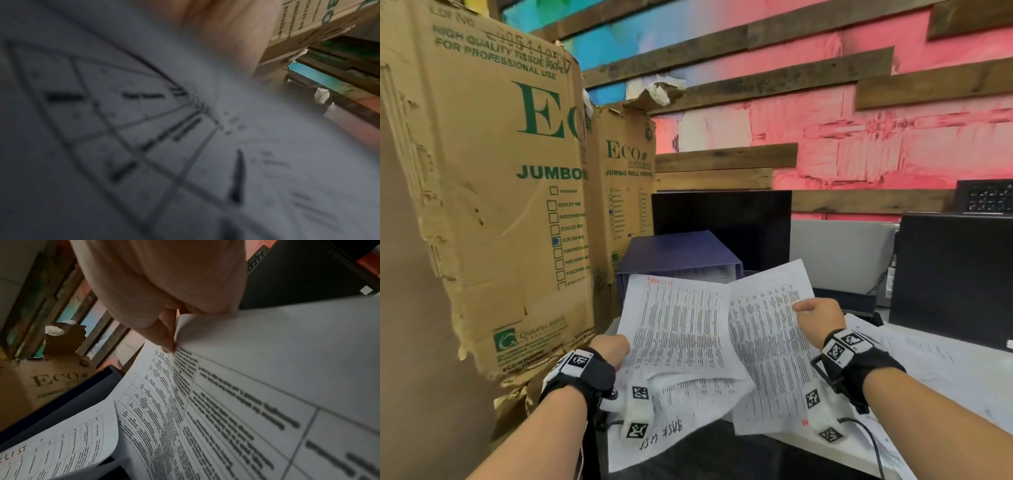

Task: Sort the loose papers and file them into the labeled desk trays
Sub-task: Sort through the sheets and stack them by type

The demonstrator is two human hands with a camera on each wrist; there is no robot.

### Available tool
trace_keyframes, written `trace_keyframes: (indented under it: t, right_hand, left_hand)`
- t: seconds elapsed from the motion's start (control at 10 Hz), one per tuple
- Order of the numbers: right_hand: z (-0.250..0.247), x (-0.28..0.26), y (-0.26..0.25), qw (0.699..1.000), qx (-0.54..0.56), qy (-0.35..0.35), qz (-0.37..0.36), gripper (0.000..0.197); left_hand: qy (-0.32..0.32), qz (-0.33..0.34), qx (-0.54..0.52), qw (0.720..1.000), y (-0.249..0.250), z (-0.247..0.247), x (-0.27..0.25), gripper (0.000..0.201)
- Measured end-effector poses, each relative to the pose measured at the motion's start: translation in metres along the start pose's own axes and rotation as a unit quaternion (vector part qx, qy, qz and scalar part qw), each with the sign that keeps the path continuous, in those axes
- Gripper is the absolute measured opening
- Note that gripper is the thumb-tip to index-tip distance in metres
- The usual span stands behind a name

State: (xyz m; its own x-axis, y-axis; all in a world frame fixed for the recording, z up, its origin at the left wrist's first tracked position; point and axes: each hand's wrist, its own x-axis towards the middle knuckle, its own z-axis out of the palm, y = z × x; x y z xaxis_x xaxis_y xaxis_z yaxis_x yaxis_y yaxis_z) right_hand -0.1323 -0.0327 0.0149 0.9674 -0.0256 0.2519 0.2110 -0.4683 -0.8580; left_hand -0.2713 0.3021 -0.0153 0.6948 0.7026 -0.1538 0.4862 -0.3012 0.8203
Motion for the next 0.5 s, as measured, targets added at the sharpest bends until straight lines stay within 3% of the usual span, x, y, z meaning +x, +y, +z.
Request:
trace_keyframes:
  t: [0.1, 0.2, 0.3, 0.5]
  right_hand:
    - [-0.005, -0.004, -0.001, 1.0, -0.002, 0.001, 0.001, 0.027]
    - [-0.013, -0.006, -0.002, 1.0, -0.003, 0.008, 0.002, 0.031]
    - [-0.02, -0.008, -0.006, 1.0, -0.013, 0.018, -0.001, 0.032]
    - [-0.036, -0.009, -0.012, 0.996, -0.012, 0.079, 0.026, 0.036]
  left_hand:
    - [0.017, -0.024, -0.084, 0.996, -0.002, -0.005, -0.001, 0.033]
    - [-0.011, -0.009, -0.14, 0.99, 0.0, -0.011, 0.007, 0.038]
    - [-0.018, 0.003, -0.178, 0.984, -0.001, -0.01, 0.037, 0.032]
    - [0.026, 0.054, -0.21, 0.976, 0.029, -0.016, 0.027, 0.033]
